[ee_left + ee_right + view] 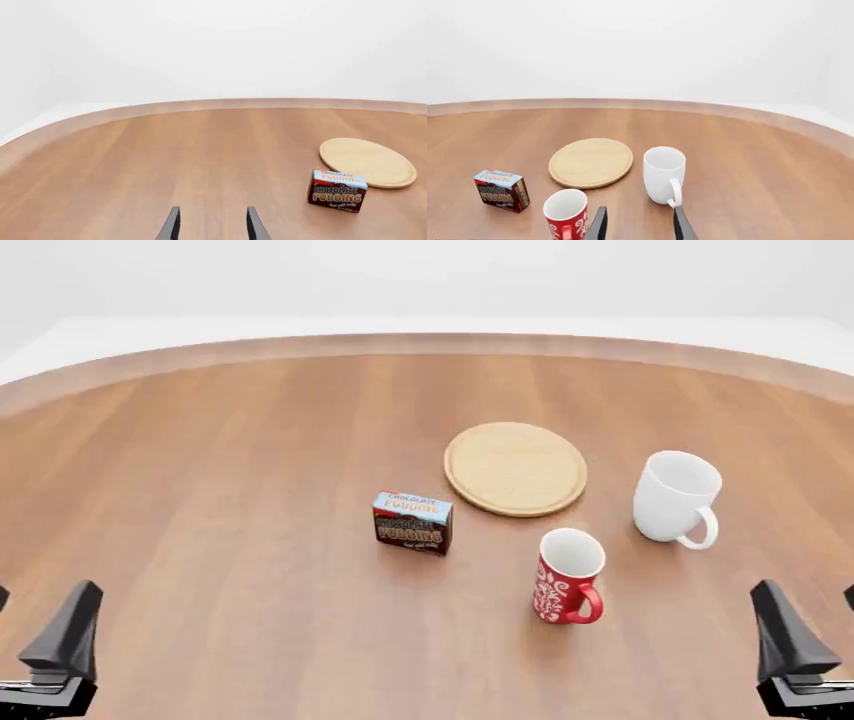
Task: Put the chocolate pudding to the left of the plate.
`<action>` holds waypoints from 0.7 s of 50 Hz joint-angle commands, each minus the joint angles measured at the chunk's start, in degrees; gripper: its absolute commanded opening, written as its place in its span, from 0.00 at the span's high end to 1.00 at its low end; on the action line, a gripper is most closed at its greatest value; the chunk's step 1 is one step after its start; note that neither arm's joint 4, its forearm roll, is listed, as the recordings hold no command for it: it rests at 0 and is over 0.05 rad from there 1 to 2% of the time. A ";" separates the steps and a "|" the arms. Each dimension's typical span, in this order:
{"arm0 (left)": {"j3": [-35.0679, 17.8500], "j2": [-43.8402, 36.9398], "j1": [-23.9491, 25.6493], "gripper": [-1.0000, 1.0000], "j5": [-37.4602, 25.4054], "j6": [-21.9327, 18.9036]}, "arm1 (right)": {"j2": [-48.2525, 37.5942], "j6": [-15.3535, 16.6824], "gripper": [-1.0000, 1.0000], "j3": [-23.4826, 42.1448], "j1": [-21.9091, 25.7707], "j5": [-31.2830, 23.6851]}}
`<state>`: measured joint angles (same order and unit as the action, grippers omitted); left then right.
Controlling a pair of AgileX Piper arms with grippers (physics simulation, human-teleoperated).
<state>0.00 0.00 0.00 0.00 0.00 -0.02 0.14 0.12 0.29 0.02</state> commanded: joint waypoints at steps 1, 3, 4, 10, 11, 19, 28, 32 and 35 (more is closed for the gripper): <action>0.00 0.00 0.00 0.00 0.00 0.00 | -0.03 1.62 0.00 0.09 -0.01 0.22; 0.00 0.00 0.00 0.00 0.00 0.00 | -0.03 1.56 0.00 0.20 -0.34 0.40; 0.00 0.00 0.00 0.00 0.00 0.00 | -0.04 1.63 0.00 0.21 -0.68 0.36; 0.00 0.00 0.00 0.00 0.00 0.00 | -0.52 0.16 0.00 1.66 -2.71 -1.03; 0.00 0.00 0.00 0.00 0.00 0.00 | -0.76 -0.36 0.00 2.78 -3.14 -2.05; 0.00 0.00 0.00 0.00 0.00 0.00 | -5.03 0.09 0.00 10.50 -2.54 -4.36; 0.00 0.00 0.00 0.00 0.00 0.00 | -16.20 3.44 0.00 25.13 1.51 -5.16; 0.00 0.00 0.00 0.00 0.00 0.00 | -22.75 6.01 0.00 31.98 5.14 -5.57; 0.00 0.00 0.00 0.00 0.00 0.00 | -30.18 7.37 0.00 37.00 8.87 -6.51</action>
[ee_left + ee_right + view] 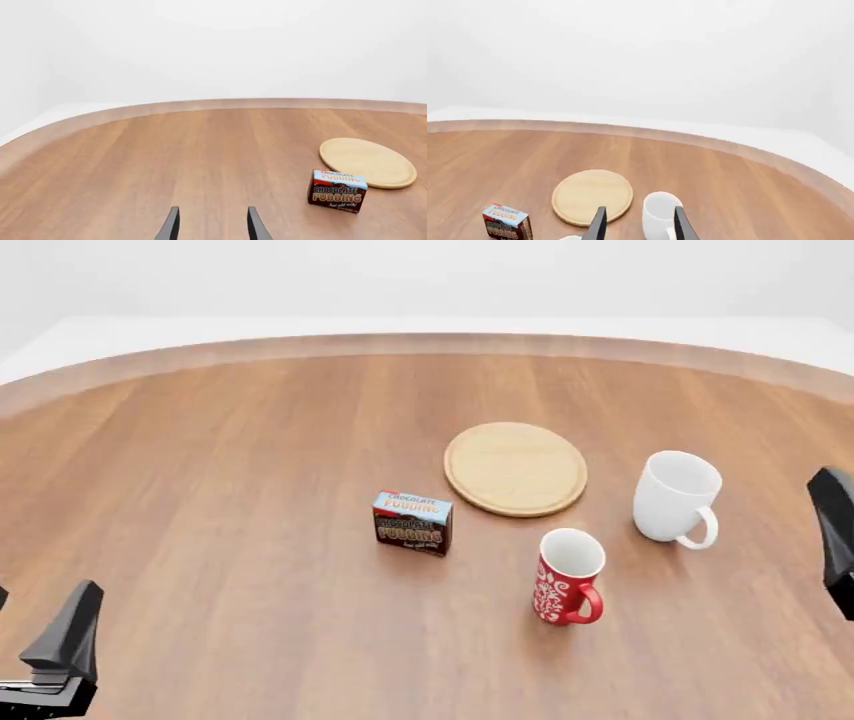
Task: Put the chocolate pudding to the left of the plate.
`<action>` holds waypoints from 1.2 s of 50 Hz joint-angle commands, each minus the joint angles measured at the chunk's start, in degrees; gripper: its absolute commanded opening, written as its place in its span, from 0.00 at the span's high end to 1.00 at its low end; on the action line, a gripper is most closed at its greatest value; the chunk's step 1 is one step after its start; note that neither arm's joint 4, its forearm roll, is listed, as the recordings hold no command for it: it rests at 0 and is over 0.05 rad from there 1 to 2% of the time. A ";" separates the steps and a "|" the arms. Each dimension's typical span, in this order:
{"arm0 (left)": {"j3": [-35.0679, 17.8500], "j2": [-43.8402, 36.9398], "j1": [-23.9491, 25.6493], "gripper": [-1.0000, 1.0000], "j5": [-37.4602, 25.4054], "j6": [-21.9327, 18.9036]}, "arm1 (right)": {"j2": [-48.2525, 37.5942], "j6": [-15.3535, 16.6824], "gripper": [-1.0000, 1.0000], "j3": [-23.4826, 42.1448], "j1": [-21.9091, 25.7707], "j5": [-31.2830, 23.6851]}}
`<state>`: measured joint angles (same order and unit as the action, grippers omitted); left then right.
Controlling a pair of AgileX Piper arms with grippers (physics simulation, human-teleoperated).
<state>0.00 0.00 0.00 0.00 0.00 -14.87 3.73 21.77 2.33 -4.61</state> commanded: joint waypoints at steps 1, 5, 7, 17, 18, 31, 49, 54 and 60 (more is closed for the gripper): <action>0.00 0.00 0.00 0.00 0.00 0.00 | -17.08 4.65 0.00 16.93 7.50 -1.99; 0.00 0.00 0.00 0.00 0.00 0.00 | -21.01 8.08 0.00 20.82 8.67 -1.90; 0.00 0.00 0.00 0.00 0.00 0.00 | -23.87 8.53 0.00 23.37 9.96 -2.98; 0.00 0.00 0.00 0.00 0.00 0.00 | -33.99 17.18 0.00 31.64 16.50 -6.45; 0.00 0.00 0.00 0.00 0.00 0.00 | -34.86 17.38 0.00 32.26 16.92 -6.81; 0.00 0.00 0.00 0.00 0.00 0.00 | -43.09 19.48 0.00 33.16 24.85 -7.81; 0.00 0.00 0.00 0.00 0.00 0.00 | -50.79 24.74 0.00 35.99 31.33 -10.03; 0.00 0.00 0.00 0.00 0.00 0.00 | -53.57 25.20 0.00 36.57 32.76 -10.14; 0.00 0.00 0.00 0.00 0.00 0.00 | -55.63 25.53 0.00 35.89 35.27 -9.46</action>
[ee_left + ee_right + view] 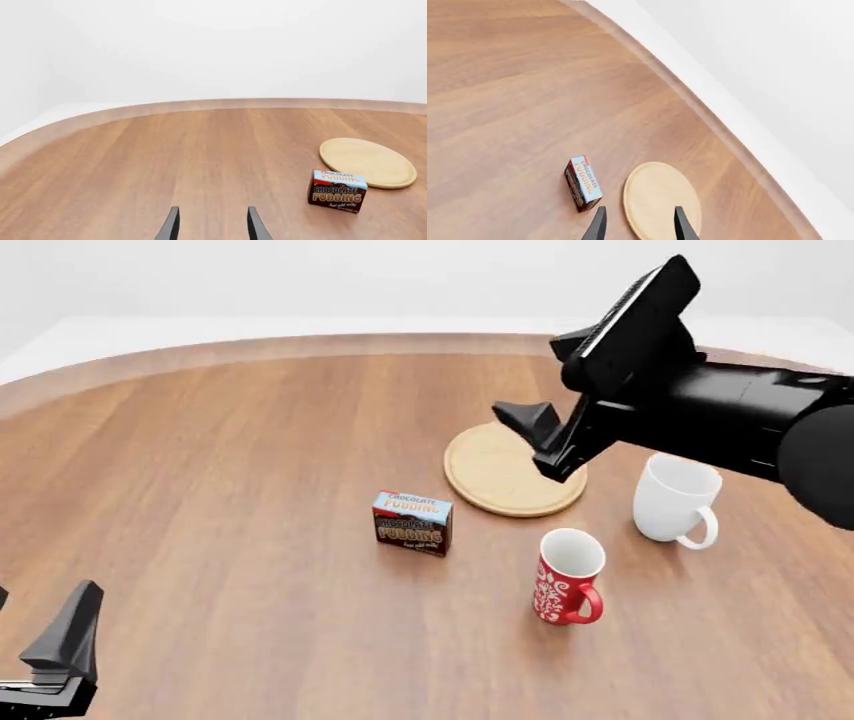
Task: Put the chocolate pudding to the left of the plate.
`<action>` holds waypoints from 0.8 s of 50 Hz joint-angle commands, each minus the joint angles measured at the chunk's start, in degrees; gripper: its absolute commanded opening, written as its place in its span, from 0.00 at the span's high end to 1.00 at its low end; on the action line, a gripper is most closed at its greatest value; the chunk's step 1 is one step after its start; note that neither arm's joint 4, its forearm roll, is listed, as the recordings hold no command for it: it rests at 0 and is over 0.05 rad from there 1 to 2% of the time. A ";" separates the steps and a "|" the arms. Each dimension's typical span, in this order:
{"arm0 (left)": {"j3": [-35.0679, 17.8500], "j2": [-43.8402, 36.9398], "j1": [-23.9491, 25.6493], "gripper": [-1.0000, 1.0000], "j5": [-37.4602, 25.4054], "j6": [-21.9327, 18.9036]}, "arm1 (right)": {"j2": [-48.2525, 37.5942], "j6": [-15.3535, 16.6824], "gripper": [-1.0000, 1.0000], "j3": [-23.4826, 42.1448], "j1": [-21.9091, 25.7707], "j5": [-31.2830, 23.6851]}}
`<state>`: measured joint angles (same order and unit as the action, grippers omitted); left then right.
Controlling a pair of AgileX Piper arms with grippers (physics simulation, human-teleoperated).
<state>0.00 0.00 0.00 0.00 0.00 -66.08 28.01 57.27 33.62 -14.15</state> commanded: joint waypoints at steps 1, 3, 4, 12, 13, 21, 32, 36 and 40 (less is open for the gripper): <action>0.00 0.00 0.00 0.00 0.00 0.00 | -4.82 1.24 0.00 0.40 3.77 0.29; 0.00 0.00 0.00 0.00 0.00 0.00 | -5.59 1.21 0.00 -0.07 5.41 -0.07; 0.00 0.00 0.00 0.00 0.00 0.00 | -5.98 1.32 0.00 -0.45 5.56 0.26; 0.00 0.00 0.00 0.00 0.00 0.00 | -9.07 0.83 0.00 -2.48 6.71 3.69; 0.00 0.00 0.00 0.00 0.00 0.00 | -9.40 0.75 0.00 -2.69 6.62 4.17; 0.00 0.00 0.00 0.00 0.00 0.00 | -11.67 0.11 0.00 -3.33 6.75 5.99; 0.00 0.00 0.00 0.00 0.00 0.00 | -14.78 -0.59 0.00 -3.44 7.39 8.02; 0.00 0.00 0.00 0.00 0.00 0.00 | -15.89 -0.73 0.00 -3.51 7.65 8.75; 0.00 0.00 0.00 0.00 0.00 0.00 | -17.18 -1.14 0.00 -3.22 7.21 9.49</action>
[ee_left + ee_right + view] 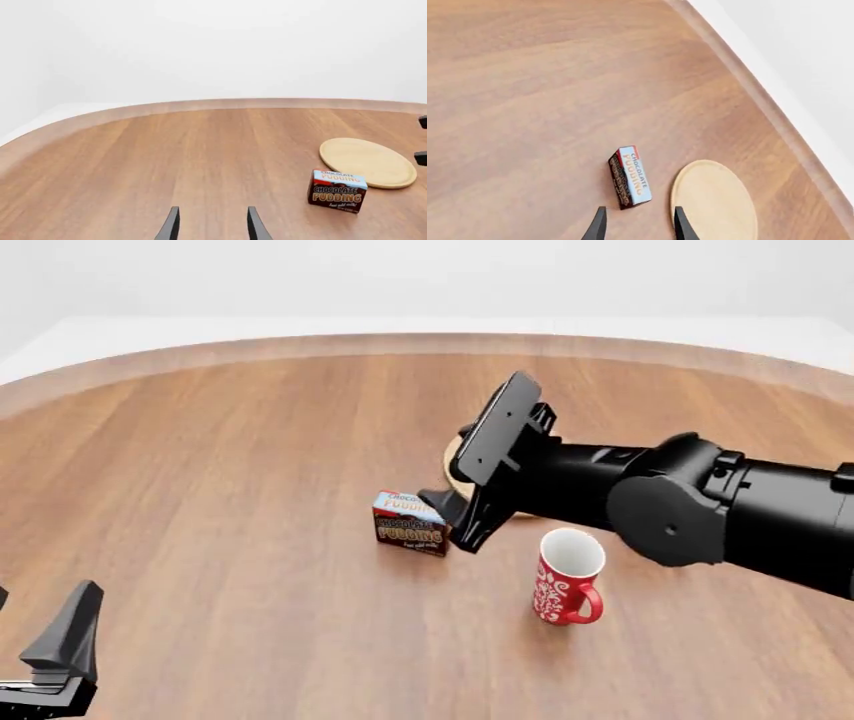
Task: Put the chocolate pudding to the left of the plate.
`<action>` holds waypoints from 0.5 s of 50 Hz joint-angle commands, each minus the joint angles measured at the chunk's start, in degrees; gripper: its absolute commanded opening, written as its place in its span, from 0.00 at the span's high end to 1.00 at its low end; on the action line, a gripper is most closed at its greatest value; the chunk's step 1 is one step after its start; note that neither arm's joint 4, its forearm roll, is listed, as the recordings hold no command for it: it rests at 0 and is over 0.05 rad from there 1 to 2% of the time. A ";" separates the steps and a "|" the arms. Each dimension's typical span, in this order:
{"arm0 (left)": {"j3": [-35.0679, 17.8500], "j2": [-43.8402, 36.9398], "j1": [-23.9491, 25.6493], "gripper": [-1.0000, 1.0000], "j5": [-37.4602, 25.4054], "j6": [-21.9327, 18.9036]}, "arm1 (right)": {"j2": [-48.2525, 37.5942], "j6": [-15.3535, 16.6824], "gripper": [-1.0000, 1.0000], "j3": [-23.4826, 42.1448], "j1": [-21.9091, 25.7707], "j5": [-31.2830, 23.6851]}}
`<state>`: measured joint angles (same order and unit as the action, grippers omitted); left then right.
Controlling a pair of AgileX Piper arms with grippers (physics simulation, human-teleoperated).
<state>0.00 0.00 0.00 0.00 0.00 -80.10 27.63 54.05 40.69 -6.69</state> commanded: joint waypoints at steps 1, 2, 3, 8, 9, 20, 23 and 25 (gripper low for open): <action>0.00 0.00 0.00 0.00 0.00 0.00 | -3.38 -0.81 0.00 0.08 0.06 2.16; 0.00 0.00 0.00 0.00 0.00 0.00 | -3.62 -0.81 0.00 0.17 -0.02 2.30; 0.00 0.00 0.00 0.00 0.00 0.00 | -4.02 -0.83 0.00 0.37 -0.21 2.55; 0.00 0.00 0.00 0.00 0.00 0.00 | -5.64 -0.65 0.00 1.03 -0.74 2.90; 0.00 0.00 0.00 0.00 0.00 0.00 | -5.87 -0.54 0.00 1.22 -0.87 2.98; 0.00 0.00 0.00 0.00 0.00 0.00 | -8.64 -0.85 0.00 2.47 -0.91 4.27; 0.00 0.00 0.00 0.00 0.00 0.00 | -9.53 -1.00 0.00 2.78 -0.88 4.78; 0.00 0.00 0.00 0.00 0.00 0.00 | -10.23 -1.23 0.00 2.82 -0.79 5.22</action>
<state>0.00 0.00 0.00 0.00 0.00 -87.59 26.77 56.08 39.88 -2.89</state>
